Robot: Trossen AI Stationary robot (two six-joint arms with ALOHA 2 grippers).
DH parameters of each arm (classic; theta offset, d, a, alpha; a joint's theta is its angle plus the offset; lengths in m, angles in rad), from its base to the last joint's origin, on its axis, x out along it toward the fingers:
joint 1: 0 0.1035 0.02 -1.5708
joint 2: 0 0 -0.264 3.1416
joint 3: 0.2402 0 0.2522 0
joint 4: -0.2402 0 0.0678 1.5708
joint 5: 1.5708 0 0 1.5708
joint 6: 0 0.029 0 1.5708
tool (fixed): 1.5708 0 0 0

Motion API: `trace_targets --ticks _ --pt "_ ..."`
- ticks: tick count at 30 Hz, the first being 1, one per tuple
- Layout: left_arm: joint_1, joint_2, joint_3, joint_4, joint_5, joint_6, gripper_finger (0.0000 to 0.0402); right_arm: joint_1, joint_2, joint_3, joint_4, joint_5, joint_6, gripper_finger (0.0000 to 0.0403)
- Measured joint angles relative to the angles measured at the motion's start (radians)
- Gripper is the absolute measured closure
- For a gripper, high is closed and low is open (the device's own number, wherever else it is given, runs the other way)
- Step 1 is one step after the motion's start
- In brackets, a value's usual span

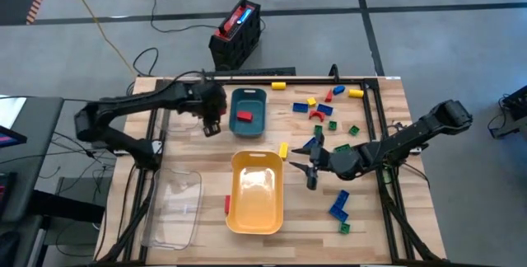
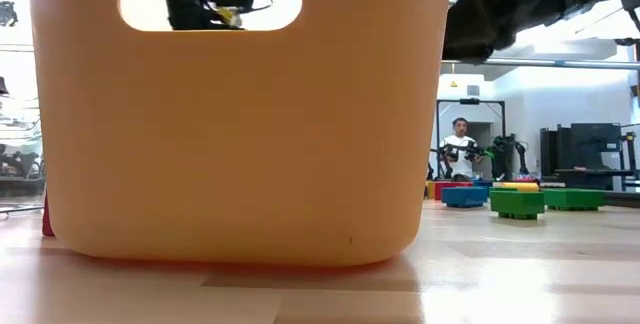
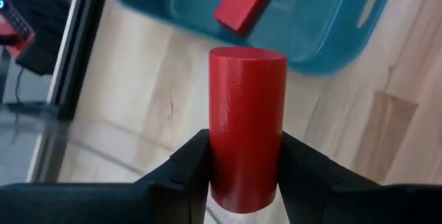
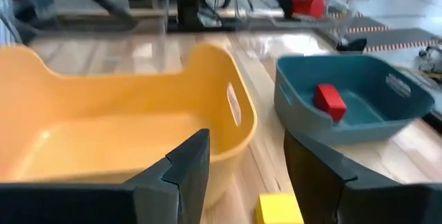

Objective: Sort blocks
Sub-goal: Put the circular red wooden block into the blue bin

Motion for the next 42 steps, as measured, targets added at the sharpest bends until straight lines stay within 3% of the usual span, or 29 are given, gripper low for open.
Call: trace_targets --ticks 12,23,35,42 --pt "0.039 0.351 0.305 0.047 0.079 0.259 0.0272 -0.073 -0.015 -0.026 -0.09 -0.003 0.039 0.0205" --pt "0.123 0.558 0.354 0.104 0.119 0.468 0.0272 -0.062 -0.104 -0.026 -0.094 -0.022 0.039 0.0205" --pt "0.131 0.586 0.354 0.153 0.119 0.494 0.027 -0.057 -0.112 -0.026 -0.098 -0.023 0.024 0.0205" --pt "0.123 0.586 0.354 0.18 0.127 0.477 0.0242 -0.057 -0.112 -0.025 -0.09 -0.023 0.004 0.0205"
